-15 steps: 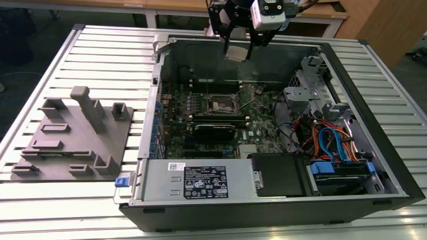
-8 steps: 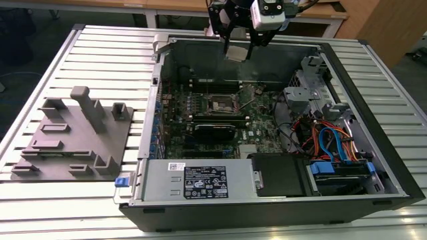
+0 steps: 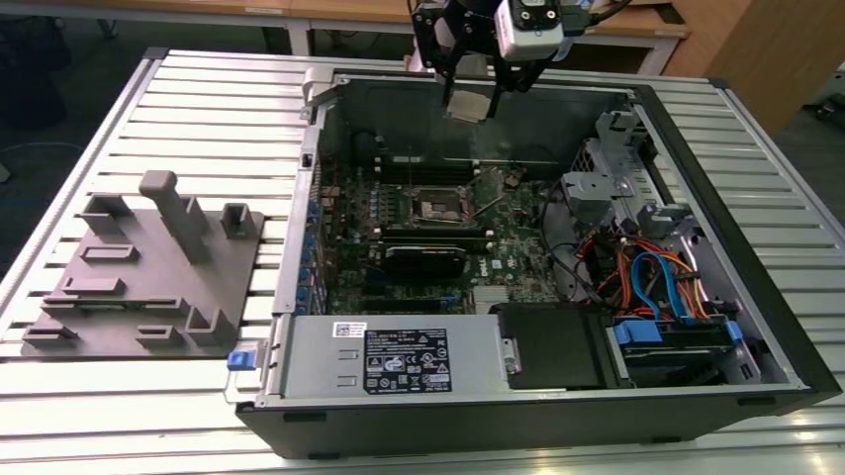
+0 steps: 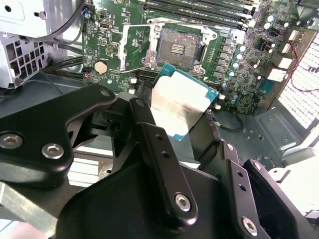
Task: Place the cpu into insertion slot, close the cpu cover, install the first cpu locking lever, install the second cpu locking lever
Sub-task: 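Place the cpu into insertion slot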
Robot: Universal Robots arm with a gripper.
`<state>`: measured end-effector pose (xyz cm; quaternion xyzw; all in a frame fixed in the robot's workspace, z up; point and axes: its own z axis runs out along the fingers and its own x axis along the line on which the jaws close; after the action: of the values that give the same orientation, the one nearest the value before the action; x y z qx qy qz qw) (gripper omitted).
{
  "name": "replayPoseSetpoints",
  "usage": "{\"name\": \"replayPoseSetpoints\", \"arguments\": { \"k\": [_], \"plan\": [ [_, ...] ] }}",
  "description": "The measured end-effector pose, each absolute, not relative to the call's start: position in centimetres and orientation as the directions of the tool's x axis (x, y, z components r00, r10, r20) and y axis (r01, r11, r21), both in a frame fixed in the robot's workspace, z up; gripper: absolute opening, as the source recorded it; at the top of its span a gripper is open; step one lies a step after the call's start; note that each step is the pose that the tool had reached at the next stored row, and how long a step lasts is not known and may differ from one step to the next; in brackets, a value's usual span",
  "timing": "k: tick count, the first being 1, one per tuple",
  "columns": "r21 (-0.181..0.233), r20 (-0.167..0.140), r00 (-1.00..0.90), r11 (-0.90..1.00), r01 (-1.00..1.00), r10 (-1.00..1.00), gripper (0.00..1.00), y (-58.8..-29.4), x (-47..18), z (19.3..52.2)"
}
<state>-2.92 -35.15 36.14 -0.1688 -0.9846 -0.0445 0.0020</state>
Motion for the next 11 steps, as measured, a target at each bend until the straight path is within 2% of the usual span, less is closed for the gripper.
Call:
{"name": "replayPoseSetpoints", "arguments": {
  "k": [11],
  "plan": [
    [0.087, 0.019, -0.942, 0.938, 0.335, 0.335, 0.54, -35.15, -2.92, 36.14]
  ]
}}
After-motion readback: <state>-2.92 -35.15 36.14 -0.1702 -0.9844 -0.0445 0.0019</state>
